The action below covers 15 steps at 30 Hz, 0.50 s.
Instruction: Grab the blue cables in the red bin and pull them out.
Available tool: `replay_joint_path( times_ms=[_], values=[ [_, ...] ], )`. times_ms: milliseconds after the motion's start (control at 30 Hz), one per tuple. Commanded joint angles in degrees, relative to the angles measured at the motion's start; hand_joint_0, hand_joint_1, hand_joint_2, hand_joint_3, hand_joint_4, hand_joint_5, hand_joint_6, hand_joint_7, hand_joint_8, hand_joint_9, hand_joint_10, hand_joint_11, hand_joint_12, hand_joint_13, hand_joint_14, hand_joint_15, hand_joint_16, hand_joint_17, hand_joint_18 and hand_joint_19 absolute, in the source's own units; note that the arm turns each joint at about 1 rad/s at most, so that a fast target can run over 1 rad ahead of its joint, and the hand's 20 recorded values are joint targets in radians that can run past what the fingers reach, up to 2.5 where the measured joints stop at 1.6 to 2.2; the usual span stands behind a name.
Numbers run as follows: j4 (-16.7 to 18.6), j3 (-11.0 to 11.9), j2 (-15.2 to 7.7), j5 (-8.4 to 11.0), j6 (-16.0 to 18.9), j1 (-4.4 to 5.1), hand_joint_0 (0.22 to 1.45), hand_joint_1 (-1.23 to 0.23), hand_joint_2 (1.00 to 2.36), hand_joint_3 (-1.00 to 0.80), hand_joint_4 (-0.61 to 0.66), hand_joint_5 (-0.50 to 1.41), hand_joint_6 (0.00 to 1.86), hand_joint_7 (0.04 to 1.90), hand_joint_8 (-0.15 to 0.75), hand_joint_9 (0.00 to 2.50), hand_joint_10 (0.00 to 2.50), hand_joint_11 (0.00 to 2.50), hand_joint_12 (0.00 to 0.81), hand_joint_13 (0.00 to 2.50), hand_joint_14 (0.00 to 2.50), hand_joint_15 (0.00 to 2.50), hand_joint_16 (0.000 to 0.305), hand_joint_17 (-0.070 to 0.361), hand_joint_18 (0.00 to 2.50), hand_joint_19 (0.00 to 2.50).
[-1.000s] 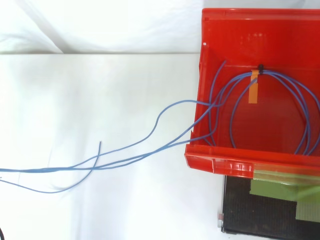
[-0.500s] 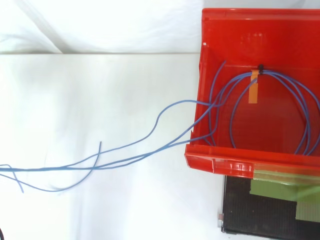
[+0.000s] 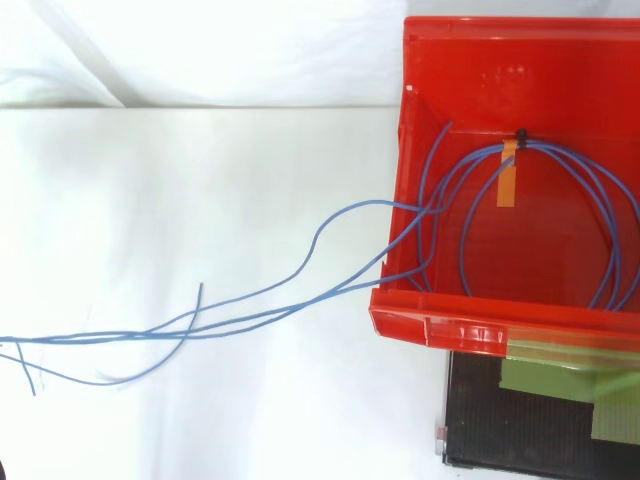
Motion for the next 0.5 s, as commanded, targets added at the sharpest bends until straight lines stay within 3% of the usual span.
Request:
replay_joint_path(
  times_ms=[0, 467],
  values=[
    [0.0, 0.0, 0.0, 0.0, 0.0, 0.02, 0.77, -0.94, 1.0, -1.0, 0.31, 0.59, 0.87, 0.36, 0.269, 0.79, 0.02, 0.72, 0.337, 0.79, 0.02, 0.51, 0.045, 0.101, 0.63, 0.62],
    [0.0, 0.0, 0.0, 0.0, 0.1, 0.02, 0.74, -0.89, 1.0, -1.0, 0.3, 0.69, 0.66, 0.46, 0.275, 0.84, 0.03, 0.71, 0.343, 0.8, 0.02, 0.51, 0.046, 0.104, 0.64, 0.62]
  ],
)
